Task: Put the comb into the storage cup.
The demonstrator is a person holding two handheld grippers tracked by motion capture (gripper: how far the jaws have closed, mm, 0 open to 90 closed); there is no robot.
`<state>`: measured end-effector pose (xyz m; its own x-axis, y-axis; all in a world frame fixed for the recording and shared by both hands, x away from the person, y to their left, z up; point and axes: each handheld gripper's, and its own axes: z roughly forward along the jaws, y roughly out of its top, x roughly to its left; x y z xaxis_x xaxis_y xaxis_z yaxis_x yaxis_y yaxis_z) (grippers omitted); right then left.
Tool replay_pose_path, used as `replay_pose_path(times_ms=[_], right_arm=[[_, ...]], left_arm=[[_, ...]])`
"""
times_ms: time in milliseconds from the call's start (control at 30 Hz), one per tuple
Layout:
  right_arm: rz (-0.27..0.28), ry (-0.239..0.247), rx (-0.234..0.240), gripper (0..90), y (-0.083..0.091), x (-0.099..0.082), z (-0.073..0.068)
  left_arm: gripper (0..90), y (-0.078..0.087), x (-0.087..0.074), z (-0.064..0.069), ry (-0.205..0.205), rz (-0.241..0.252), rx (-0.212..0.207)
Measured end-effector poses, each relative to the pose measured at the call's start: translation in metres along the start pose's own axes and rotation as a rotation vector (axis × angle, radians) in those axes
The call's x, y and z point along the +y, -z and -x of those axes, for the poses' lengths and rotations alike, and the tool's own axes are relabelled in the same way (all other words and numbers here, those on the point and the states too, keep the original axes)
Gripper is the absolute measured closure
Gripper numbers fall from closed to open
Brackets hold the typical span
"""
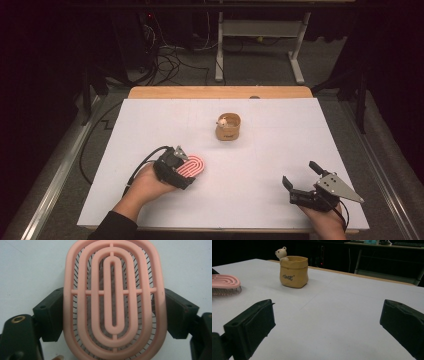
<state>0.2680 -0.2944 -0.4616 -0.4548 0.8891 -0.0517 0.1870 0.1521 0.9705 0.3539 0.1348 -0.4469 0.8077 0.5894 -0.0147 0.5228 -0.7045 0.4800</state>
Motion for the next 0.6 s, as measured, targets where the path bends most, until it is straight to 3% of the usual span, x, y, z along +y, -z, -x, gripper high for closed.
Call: replay_pose_path(times_ms=[300, 533, 600], right_arm=[[-0.003, -0.002, -0.002, 0.4, 0.0001, -0.0003, -0.0003], [-0.001, 0.001, -0.003, 0.4, 0.0013, -0.0002, -0.0006], [-0.001, 0.000, -0.005, 0.4, 0.0015, -0.0002, -0.0004]], left_arm=[[18.0, 0.0005, -0.0008, 0.0002, 0.005, 0.021, 0.022], [18.1, 0.0015, -0.0021, -0.0022, 0.034, 0.038, 0.010], [18.1, 0.0017, -0.0022, -0.0039, 0.057, 0.038, -0.011]])
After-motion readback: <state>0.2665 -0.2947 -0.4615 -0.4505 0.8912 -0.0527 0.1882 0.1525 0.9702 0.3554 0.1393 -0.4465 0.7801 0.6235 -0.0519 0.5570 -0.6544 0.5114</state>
